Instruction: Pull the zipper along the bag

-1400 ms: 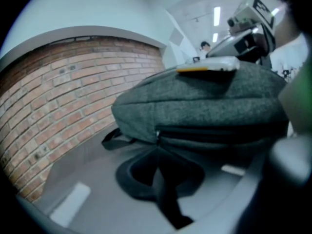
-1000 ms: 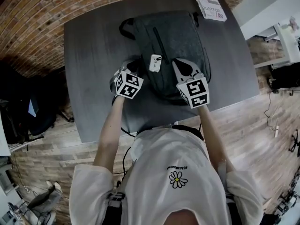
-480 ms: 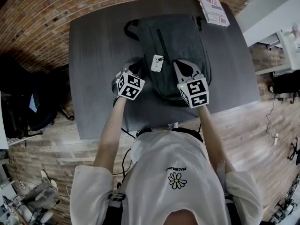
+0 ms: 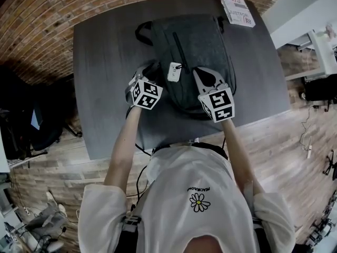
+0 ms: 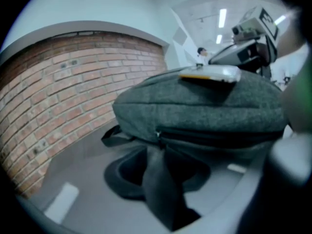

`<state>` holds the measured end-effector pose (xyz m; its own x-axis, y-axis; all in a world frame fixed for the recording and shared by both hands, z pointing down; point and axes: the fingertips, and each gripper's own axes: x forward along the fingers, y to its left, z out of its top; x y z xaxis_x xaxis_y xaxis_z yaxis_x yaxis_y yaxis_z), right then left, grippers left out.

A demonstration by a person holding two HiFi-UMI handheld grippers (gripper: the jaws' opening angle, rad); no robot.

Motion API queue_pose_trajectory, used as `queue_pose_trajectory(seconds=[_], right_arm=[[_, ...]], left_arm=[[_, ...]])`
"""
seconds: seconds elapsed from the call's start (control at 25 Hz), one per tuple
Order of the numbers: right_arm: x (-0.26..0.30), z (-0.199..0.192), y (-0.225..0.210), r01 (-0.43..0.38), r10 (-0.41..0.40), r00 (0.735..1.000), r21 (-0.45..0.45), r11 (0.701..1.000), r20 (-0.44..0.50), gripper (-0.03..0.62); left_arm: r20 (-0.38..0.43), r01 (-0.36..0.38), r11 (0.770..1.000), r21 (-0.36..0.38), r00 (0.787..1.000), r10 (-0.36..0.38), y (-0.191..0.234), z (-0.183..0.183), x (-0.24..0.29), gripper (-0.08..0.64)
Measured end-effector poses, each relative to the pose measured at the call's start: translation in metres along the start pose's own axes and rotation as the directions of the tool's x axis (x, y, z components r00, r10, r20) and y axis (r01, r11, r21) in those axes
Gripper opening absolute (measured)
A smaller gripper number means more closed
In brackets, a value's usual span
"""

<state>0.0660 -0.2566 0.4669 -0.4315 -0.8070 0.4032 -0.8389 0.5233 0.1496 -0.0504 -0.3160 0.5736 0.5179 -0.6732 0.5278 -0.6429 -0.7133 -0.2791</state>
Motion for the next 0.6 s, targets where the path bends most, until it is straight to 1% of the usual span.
queue_pose_trajectory(seconds=[0.16,0.28,0.32,0.4,0.48,0.6], right_arm=[[0.001,-0.001,0.001,-0.002,0.002,1.0,0.001,1.0,-0.001,-0.002],[0.002,0.0,0.002,-0.004,0.004,1.0,0.003,1.0,0.001,-0.002],[0.002,0.0,0.002,-0.004,0.004,1.0,0.003,1.0,0.001,-0.002],[0.002,0.0,0.001,-0.004,0.004,1.0,0.003,1.0,0.0,-0.002],[0.003,0.0,0.002,-0.006,0.006,1.0,0.005,1.0,0.0,-0.002],[0.002,0.0,0.002,-0.01,0.01,1.0,0.007,1.0,0.003,-0.002]], left_arm=[[-0.014,0.021,0.999,0.028,1.0,-0.021,0.002,-0.002,0.008,0.115],[-0.007,0.015,0.999,0.047,1.0,-0.015,0.006,0.001,0.011,0.109],[-0.002,0.011,0.999,0.04,1.0,-0.011,0.008,0.003,0.011,0.095],[0.01,0.016,1.0,0.012,1.0,-0.016,0.01,0.006,0.013,0.043],[0.019,0.038,0.999,-0.004,0.999,-0.038,0.008,0.007,0.014,0.028],[0.019,0.065,0.998,0.015,0.998,-0.065,0.002,0.005,0.011,0.011]])
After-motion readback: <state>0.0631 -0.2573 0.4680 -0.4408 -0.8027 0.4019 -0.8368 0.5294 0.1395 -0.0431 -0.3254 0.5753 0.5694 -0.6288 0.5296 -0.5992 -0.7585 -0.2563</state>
